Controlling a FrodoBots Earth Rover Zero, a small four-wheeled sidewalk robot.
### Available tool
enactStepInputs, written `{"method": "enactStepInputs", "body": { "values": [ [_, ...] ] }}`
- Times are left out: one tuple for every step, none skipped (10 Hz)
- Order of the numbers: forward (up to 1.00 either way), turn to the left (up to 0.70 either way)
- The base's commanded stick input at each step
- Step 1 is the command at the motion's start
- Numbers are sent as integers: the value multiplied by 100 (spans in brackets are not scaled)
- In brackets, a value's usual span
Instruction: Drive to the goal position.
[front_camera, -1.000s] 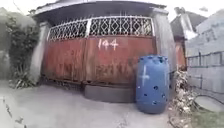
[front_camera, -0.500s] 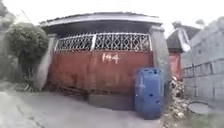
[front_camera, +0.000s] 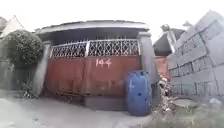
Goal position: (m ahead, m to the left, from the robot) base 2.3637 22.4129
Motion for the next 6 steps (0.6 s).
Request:
{"method": "enactStepInputs", "body": {
  "values": [
    [-70, -19],
    [-70, -19],
    [-70, -14],
    [-70, -20],
    [-70, -35],
    [-70, -35]
  ]
}}
